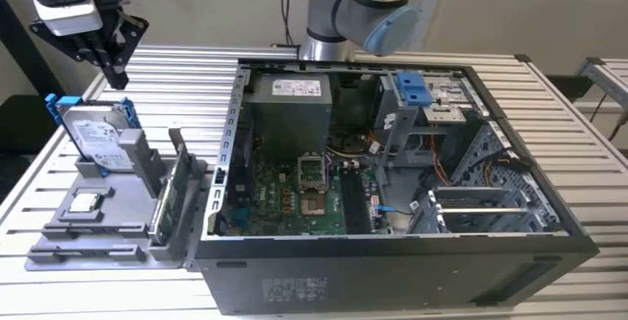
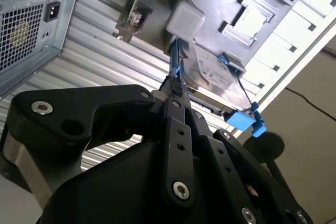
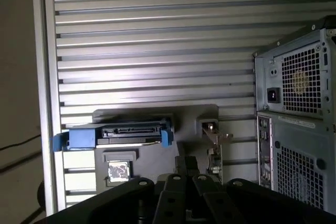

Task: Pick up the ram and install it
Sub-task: 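Reach for the ram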

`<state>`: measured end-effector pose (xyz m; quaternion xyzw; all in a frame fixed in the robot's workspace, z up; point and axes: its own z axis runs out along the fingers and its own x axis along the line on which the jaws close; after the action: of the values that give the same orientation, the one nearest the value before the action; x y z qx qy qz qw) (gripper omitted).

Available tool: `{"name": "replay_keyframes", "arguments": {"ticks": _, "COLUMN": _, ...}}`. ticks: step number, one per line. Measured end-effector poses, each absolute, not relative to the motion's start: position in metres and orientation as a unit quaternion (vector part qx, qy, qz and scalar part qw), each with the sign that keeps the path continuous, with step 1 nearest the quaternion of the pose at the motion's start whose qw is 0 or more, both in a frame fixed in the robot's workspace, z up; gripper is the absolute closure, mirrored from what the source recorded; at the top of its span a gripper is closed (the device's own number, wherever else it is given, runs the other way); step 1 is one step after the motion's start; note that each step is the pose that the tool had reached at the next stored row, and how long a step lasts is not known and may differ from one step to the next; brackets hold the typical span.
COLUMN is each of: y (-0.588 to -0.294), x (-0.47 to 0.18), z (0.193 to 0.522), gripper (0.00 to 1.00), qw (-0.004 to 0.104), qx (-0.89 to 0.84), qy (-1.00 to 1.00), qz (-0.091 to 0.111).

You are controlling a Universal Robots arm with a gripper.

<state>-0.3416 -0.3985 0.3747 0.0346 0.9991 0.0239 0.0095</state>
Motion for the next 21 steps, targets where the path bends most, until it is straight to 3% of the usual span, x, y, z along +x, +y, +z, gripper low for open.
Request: {"name": "replay_keyframes", "arguments": {"ticks": 21, "y": -0.398, "x": -0.379, "z": 0.373, "gripper": 0.89, "qw": 0.010, "qx": 0.034, "qy": 0.999, "qz": 0.024}}
